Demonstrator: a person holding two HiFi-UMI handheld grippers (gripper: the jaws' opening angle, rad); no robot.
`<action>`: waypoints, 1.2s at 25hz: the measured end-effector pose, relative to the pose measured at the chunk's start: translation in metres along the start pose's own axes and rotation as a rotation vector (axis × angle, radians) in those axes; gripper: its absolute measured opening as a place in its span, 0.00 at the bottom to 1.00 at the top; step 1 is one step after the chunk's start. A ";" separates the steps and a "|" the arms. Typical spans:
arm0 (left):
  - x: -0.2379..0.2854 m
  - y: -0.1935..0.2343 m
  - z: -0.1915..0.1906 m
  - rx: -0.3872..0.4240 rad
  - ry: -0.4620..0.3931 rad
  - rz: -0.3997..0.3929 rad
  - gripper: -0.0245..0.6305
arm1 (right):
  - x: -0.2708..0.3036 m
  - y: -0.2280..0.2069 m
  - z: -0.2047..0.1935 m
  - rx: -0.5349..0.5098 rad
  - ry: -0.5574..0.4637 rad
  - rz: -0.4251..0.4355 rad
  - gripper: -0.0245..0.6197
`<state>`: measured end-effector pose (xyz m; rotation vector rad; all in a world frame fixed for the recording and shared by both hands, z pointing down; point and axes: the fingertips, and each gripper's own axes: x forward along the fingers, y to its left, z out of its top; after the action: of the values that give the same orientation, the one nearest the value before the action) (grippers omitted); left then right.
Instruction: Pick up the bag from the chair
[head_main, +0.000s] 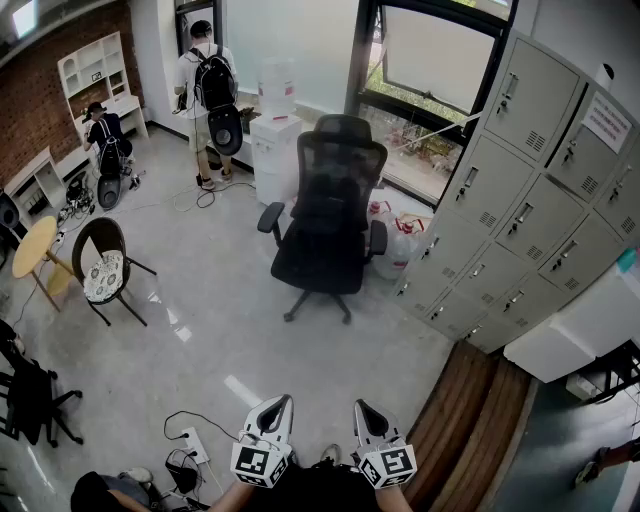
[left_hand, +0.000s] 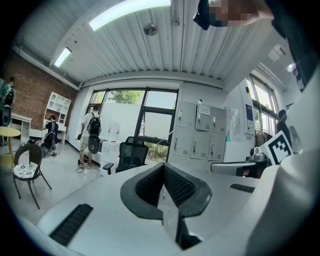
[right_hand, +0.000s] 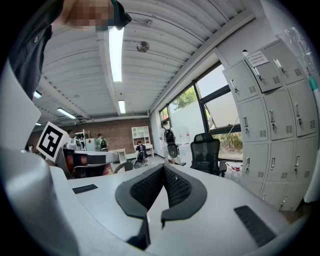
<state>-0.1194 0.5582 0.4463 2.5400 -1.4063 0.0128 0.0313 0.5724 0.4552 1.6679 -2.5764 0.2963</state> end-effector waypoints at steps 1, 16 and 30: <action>0.001 -0.001 0.000 -0.002 -0.001 -0.002 0.04 | 0.000 -0.001 0.001 0.000 0.000 -0.001 0.04; 0.003 -0.010 -0.004 -0.015 -0.004 0.001 0.04 | -0.008 -0.004 0.004 -0.003 0.001 0.001 0.04; 0.030 -0.043 -0.013 -0.003 0.021 0.036 0.04 | -0.015 -0.040 -0.002 0.003 0.016 0.047 0.04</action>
<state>-0.0662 0.5576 0.4538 2.5042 -1.4426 0.0438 0.0738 0.5701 0.4600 1.6014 -2.6079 0.3139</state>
